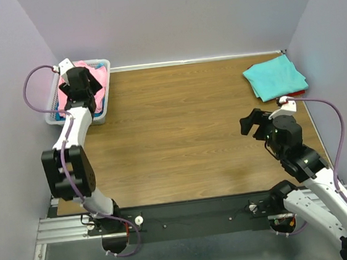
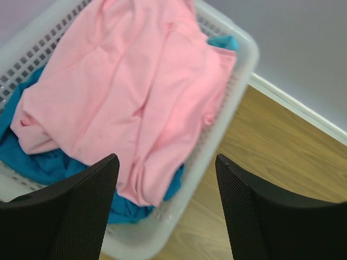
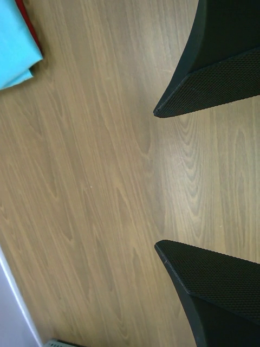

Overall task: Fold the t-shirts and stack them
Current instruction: Grab the tshirt from the pile

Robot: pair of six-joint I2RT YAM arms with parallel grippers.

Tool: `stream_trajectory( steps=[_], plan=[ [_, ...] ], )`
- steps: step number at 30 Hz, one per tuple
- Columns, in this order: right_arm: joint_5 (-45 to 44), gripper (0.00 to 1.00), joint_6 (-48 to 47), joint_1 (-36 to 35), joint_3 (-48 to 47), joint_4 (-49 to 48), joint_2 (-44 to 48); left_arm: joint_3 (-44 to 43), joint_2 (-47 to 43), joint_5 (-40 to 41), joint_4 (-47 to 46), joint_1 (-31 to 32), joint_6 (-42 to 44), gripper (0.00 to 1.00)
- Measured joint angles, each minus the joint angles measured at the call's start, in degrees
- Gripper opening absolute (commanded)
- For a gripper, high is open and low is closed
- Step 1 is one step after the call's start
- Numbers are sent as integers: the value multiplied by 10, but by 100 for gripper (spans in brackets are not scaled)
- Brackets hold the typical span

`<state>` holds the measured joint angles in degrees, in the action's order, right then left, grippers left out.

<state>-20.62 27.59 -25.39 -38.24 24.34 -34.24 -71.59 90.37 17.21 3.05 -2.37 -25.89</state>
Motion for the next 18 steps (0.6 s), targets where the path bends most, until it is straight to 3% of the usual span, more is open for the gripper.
stream_trajectory(
  steps=[10, 11, 13, 15, 18],
  plan=[
    [16, 100, 4, 0, 23, -5, 0, -181, 244, -1, 78, -53, -8, 59],
    [16, 100, 4, 0, 24, -7, -1, -190, 259, 0, 84, -54, -7, 51],
    [16, 100, 4, 0, 25, -7, -2, -193, 275, 3, 92, -55, -6, 47],
    [16, 100, 4, 0, 27, -7, -4, -193, 283, 6, 99, -57, -2, 36],
    [16, 100, 4, 0, 27, -7, -8, -193, 286, 10, 99, -59, 0, 10]
  ],
)
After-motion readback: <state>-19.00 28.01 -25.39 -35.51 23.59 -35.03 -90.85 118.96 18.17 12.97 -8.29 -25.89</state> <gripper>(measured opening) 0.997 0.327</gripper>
